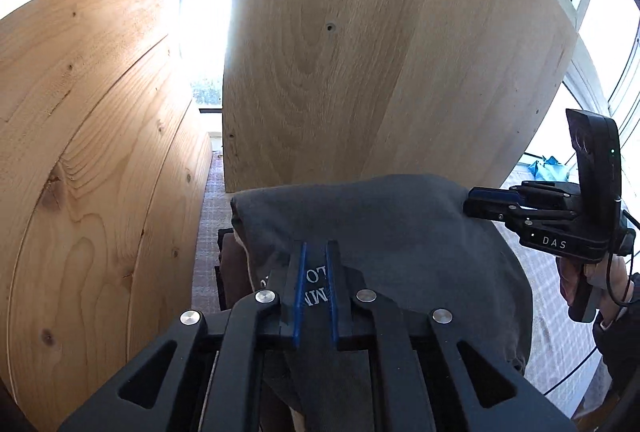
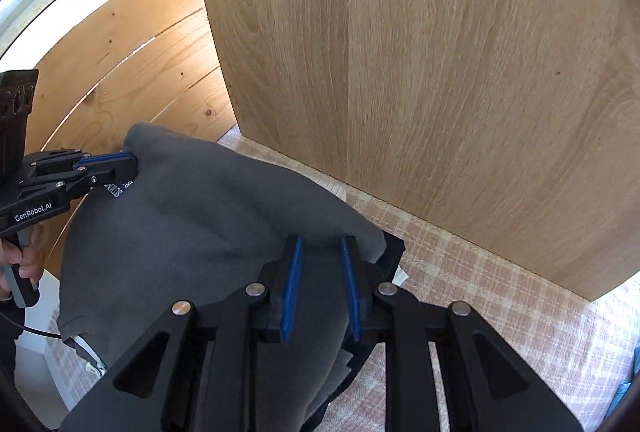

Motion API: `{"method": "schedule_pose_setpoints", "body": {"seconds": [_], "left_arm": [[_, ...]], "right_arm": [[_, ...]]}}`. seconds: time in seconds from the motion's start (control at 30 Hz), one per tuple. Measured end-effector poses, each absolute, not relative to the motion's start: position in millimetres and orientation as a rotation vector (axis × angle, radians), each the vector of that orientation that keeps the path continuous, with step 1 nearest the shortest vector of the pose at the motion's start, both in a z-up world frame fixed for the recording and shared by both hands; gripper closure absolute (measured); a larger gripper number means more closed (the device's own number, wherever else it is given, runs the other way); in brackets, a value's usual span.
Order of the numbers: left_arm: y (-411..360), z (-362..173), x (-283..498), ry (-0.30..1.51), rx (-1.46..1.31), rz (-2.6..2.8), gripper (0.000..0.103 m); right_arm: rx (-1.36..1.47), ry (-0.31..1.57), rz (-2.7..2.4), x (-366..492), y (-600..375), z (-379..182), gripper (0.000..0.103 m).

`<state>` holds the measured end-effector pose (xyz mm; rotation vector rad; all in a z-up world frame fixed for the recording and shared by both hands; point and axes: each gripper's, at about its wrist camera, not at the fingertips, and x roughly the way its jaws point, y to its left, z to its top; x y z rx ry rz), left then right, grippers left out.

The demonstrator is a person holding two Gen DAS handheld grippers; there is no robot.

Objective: Fold clothes
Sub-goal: 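Lower the sweatshirt onto the folded clothes stack with both grippers, then open both grippers and release the sweatshirt on the stack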

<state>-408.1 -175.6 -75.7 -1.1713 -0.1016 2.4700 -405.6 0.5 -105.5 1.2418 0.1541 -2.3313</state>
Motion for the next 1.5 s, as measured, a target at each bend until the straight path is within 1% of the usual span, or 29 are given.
{"method": "schedule_pose_setpoints", "body": {"seconds": [0.03, 0.07, 0.2, 0.27, 0.37, 0.4, 0.43, 0.53, 0.6, 0.63, 0.7, 0.73, 0.77, 0.8, 0.83, 0.87, 0.9, 0.97, 1.0, 1.03, 1.07, 1.2, 1.37, 1.5], "left_arm": [[-177, -72, -397, -0.101, -1.154, 2.465, 0.086], [-178, -70, -382, -0.085, -1.143, 2.462, 0.085], [-185, -80, -322, -0.122, -1.154, 2.419, 0.084], [-188, -95, -303, -0.153, -1.207, 2.405, 0.084], [-188, -119, -288, -0.094, -1.279, 2.406, 0.084], [-188, -124, -286, -0.078, -1.283, 2.412, 0.084], [-188, -126, -285, -0.05, -1.278, 2.414, 0.083], [-190, -122, -283, -0.016, -1.273, 2.416, 0.083], [-193, -116, -278, 0.012, -1.28, 2.452, 0.083], [-195, -113, -274, 0.01, -1.281, 2.475, 0.082], [-204, -107, -259, -0.079, -1.269, 2.494, 0.084], [-208, -104, -251, -0.131, -1.262, 2.5, 0.083], [-210, -99, -240, -0.162, -1.249, 2.515, 0.082], [-210, -94, -229, -0.182, -1.232, 2.534, 0.072], [-208, -89, -217, -0.192, -1.213, 2.56, 0.056], [-205, -82, -204, -0.195, -1.191, 2.59, 0.048], [-200, -76, -193, -0.191, -1.165, 2.606, 0.038], [-189, -63, -172, -0.159, -1.117, 2.62, 0.034], [-181, -57, -161, -0.133, -1.099, 2.63, 0.028], [-174, -52, -152, -0.105, -1.087, 2.635, 0.026], [-167, -48, -143, -0.078, -1.078, 2.639, 0.026], [-148, -40, -121, -0.043, -1.102, 2.658, 0.023], [-131, -40, -92, -0.017, -1.1, 2.634, 0.023], [-120, -36, -77, 0.01, -1.094, 2.625, 0.023]], "right_arm": [[1.218, 0.133, -2.342, -397, 5, -98, 0.083], [1.197, 0.102, -2.327, -386, 9, -90, 0.082], [1.157, 0.078, -2.258, -326, 20, -81, 0.082], [1.179, 0.093, -2.242, -296, 22, -92, 0.081], [1.239, 0.056, -2.202, -266, 21, -118, 0.081], [1.253, 0.07, -2.201, -264, 20, -123, 0.081], [1.267, 0.083, -2.2, -262, 20, -129, 0.081], [1.308, 0.124, -2.196, -257, 17, -146, 0.08], [1.31, 0.159, -2.217, -251, 19, -142, 0.08], [1.303, 0.178, -2.236, -247, 20, -136, 0.08], [1.277, 0.207, -2.287, -235, 26, -123, 0.079], [1.261, 0.215, -2.318, -227, 30, -117, 0.076], [1.247, 0.209, -2.352, -219, 34, -112, 0.071], [1.234, 0.203, -2.386, -210, 38, -106, 0.061], [1.225, 0.201, -2.419, -198, 43, -102, 0.057], [1.217, 0.199, -2.449, -186, 46, -99, 0.049], [1.215, 0.198, -2.471, -176, 47, -97, 0.048], [1.21, 0.184, -2.498, -158, 45, -93, 0.046], [1.207, 0.174, -2.506, -149, 43, -90, 0.038], [1.202, 0.166, -2.514, -141, 41, -87, 0.034], [1.199, 0.159, -2.521, -137, 39, -86, 0.031], [1.207, 0.132, -2.554, -111, 32, -76, 0.03], [1.2, 0.089, -2.589, -80, 33, -62, 0.03], [1.174, 0.116, -2.627, -59, 31, -52, 0.029]]}}
